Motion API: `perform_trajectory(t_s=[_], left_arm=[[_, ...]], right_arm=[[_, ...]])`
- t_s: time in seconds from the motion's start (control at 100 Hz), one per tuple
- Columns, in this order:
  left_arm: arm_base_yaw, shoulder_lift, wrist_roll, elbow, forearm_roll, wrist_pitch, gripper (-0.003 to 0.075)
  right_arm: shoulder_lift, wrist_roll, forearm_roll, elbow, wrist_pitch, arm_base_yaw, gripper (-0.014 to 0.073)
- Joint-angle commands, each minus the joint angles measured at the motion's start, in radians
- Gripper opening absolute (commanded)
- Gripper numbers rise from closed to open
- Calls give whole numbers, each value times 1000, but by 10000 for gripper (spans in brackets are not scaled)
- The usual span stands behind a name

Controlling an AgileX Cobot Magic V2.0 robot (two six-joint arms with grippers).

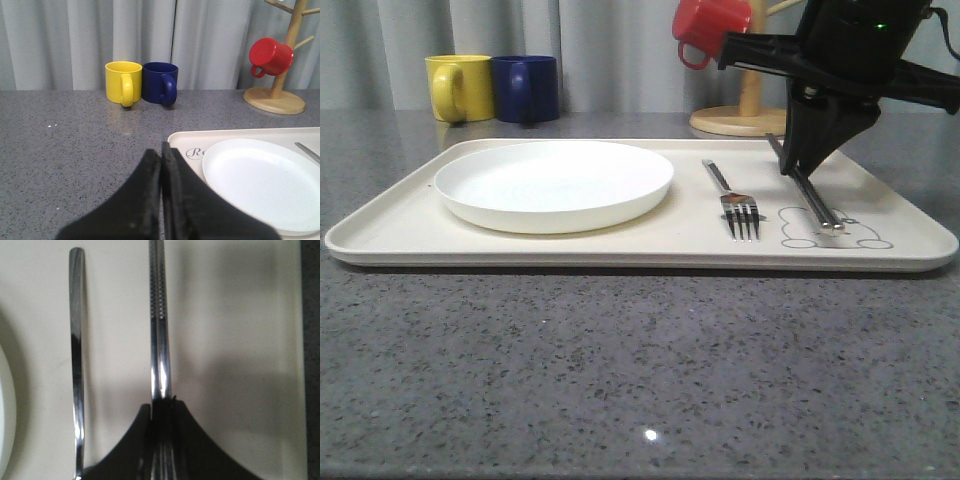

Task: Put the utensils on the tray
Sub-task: 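Place the chopsticks on the tray next to the fork and release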

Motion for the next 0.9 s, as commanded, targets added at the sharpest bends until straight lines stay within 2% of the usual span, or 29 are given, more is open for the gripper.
perform_trajectory(t_s=[0.0,0.89], left_arm=[[-6,3,-7,-28,-5,-70,-18],[-6,3,-7,-28,-5,-70,-18]], right_arm=[[-41,2,10,-30,-57,1,-4],[4,1,14,-30,-70,24,-4]])
